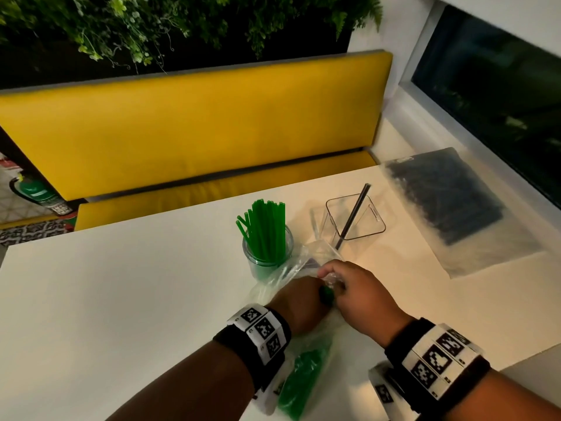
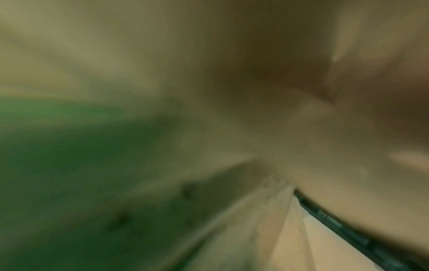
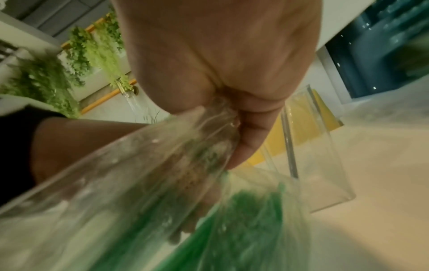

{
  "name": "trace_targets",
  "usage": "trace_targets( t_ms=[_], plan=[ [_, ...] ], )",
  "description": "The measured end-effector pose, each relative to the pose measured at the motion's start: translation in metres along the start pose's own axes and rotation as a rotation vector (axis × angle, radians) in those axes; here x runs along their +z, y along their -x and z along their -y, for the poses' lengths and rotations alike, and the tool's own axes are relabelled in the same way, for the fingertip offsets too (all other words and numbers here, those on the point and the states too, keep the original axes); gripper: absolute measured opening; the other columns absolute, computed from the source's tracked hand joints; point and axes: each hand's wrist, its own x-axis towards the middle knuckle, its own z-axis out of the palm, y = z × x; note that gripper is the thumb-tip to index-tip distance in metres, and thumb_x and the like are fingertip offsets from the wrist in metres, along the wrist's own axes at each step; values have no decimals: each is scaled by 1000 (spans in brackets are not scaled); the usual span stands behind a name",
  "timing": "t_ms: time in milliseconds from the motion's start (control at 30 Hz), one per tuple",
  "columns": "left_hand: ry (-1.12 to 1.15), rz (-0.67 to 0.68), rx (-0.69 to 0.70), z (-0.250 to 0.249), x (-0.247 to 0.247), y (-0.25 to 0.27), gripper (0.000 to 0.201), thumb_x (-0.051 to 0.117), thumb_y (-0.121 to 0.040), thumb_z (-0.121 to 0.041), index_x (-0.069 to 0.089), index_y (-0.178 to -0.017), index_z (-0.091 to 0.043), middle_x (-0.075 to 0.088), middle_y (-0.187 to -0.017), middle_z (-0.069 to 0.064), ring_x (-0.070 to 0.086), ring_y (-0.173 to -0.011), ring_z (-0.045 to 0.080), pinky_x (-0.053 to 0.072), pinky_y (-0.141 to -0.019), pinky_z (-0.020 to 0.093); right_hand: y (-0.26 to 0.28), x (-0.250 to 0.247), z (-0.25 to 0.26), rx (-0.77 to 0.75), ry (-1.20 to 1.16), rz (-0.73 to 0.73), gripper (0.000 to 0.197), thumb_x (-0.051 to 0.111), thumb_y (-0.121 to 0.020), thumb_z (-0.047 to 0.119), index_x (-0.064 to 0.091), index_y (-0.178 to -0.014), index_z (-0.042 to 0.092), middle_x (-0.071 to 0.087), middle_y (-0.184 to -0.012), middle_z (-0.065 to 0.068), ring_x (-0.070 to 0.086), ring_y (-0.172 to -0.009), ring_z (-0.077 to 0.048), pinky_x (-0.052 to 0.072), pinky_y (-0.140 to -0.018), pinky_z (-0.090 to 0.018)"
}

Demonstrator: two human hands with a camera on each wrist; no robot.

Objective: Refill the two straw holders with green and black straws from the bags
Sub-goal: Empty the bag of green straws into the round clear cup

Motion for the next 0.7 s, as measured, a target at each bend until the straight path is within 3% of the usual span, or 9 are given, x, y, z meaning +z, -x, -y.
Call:
trace_targets(
  t_ms=[67,167,300,367,400,467,600,700],
  plan=[
    [82,-14,23,-3,-2,3,24,46,-98,-24,66,-95,-10,69,-96,12,64,-85,24,48,-76,33,0,-1,-8,51,54,-8,44,52,-78,-2,64,-98,35,64,-107,7,59,-97,-14,41,-75,-24],
    [218,-55,6,-2,-11,18,15,60,-89,-32,63,-90,-17,67,-88,3,60,-75,16,47,-69,30,0,-1,-20,112,81,-22,43,50,-80,-4,64,-98,31,61,-109,2,58,-101,-18,39,-77,-24],
    [219,75,35,5,-24,40,12,69,-83,-26,67,-91,-18,69,-86,-1,64,-77,14,46,-67,23,0,-3,-24,119,83,11,39,50,-86,-1,63,-101,32,55,-109,6,53,-98,-13,36,-77,-23],
    [346,-8,46,-1,-36,50,7,70,-87,-22,67,-90,-17,66,-77,-7,59,-66,2,46,-64,16,1,2,-23,104,112,15,39,50,-86,-1,63,-104,30,52,-105,8,54,-100,-14,34,-76,-20],
    [462,-79,53,-7,-48,55,5,70,-88,-19,66,-90,-16,65,-75,-8,59,-64,-2,47,-64,13,1,4,-22,96,121,11,39,50,-86,-1,63,-104,31,52,-104,8,55,-101,-14,33,-75,-19],
    [708,-305,102,-23,-82,69,6,71,-88,-15,66,-91,-12,70,-79,0,67,-74,6,52,-71,15,2,8,-22,107,124,17,37,49,-88,1,62,-103,33,53,-108,7,56,-103,-17,35,-77,-21],
    [882,-977,314,-37,-160,93,13,62,-93,-9,59,-89,4,67,-78,23,67,-75,33,57,-68,37,3,10,-22,162,107,58,37,47,-89,2,62,-105,32,57,-120,1,56,-104,-19,44,-85,-27],
    [938,-1148,320,-18,-177,78,3,59,-94,-2,58,-91,-3,63,-79,20,65,-73,33,57,-70,43,4,8,-20,170,106,61,37,47,-90,2,62,-103,32,57,-120,1,54,-103,-16,41,-83,-26]
  ],
)
